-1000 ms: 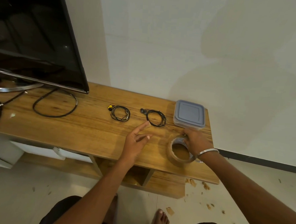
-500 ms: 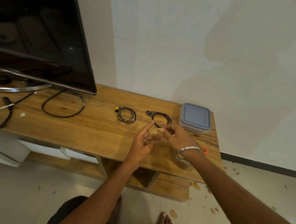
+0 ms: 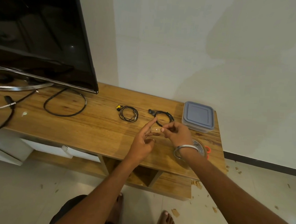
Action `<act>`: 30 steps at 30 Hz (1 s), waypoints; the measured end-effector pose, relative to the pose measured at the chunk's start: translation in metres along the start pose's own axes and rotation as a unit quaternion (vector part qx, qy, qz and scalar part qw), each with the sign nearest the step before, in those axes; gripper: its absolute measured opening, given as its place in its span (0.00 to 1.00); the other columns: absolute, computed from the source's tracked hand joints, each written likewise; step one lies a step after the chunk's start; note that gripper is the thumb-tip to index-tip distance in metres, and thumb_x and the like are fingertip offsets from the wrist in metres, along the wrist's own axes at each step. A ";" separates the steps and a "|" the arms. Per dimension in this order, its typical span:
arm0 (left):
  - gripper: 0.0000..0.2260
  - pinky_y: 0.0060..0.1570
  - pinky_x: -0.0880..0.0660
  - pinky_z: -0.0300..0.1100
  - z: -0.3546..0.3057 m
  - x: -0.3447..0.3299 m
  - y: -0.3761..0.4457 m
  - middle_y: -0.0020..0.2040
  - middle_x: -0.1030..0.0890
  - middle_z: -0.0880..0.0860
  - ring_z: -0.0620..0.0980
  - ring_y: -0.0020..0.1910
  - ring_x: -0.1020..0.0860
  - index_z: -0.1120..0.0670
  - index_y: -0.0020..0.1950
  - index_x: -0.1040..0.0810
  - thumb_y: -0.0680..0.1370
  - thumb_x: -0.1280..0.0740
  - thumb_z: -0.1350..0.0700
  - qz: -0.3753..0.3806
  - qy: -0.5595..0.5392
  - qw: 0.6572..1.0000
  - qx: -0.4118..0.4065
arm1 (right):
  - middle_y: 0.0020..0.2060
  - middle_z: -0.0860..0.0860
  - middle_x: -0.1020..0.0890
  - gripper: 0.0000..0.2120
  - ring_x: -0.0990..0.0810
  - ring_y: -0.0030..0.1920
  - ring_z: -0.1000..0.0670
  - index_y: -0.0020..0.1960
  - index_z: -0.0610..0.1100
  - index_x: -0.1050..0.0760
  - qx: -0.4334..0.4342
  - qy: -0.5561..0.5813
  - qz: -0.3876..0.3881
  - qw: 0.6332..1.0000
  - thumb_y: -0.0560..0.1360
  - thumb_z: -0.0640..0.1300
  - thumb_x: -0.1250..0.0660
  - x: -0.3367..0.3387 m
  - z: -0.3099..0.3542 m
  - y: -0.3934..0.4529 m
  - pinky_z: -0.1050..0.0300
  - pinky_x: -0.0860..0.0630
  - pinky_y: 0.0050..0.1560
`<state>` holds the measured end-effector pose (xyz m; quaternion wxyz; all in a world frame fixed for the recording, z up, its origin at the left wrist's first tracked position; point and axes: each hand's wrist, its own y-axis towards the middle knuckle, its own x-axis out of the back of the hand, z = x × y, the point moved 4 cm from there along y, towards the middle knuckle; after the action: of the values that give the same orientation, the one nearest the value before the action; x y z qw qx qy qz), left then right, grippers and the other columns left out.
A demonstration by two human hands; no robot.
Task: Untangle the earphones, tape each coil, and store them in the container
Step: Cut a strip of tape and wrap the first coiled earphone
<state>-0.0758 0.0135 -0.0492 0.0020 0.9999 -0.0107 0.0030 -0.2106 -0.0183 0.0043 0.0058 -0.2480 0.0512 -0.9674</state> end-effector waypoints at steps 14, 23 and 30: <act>0.33 0.48 0.28 0.26 0.007 0.000 0.018 0.55 0.19 0.48 0.42 0.56 0.23 0.50 0.76 0.37 0.74 0.40 0.73 -0.028 0.163 0.986 0.000 | 0.41 0.51 0.20 0.02 0.23 0.44 0.52 0.47 0.45 0.22 0.081 -0.004 -0.015 0.997 0.75 0.42 0.33 0.017 -0.012 -0.003 0.63 0.27 0.44; 0.17 0.68 0.36 0.46 -0.011 -0.004 0.118 0.66 0.26 0.53 0.53 0.67 0.31 0.56 0.68 0.26 0.78 0.36 0.59 -0.050 0.459 0.884 -0.076 | 0.44 0.51 0.22 0.02 0.24 0.44 0.58 0.45 0.49 0.25 0.092 -0.042 -0.009 0.995 0.74 0.43 0.32 0.051 -0.033 -0.005 0.69 0.28 0.42; 0.12 0.59 0.29 0.50 -0.001 -0.018 0.163 0.57 0.23 0.54 0.56 0.58 0.25 0.56 0.58 0.20 0.78 0.32 0.52 0.008 0.575 0.817 -0.039 | 0.43 0.49 0.22 0.02 0.24 0.44 0.55 0.44 0.46 0.24 0.143 -0.045 0.001 0.989 0.74 0.43 0.32 0.051 -0.043 -0.002 0.64 0.27 0.45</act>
<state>-0.0977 -0.1489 -0.0473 0.0472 0.8153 -0.0157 0.5769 -0.2757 -0.0137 -0.0086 0.0442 -0.2874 -0.0883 -0.9527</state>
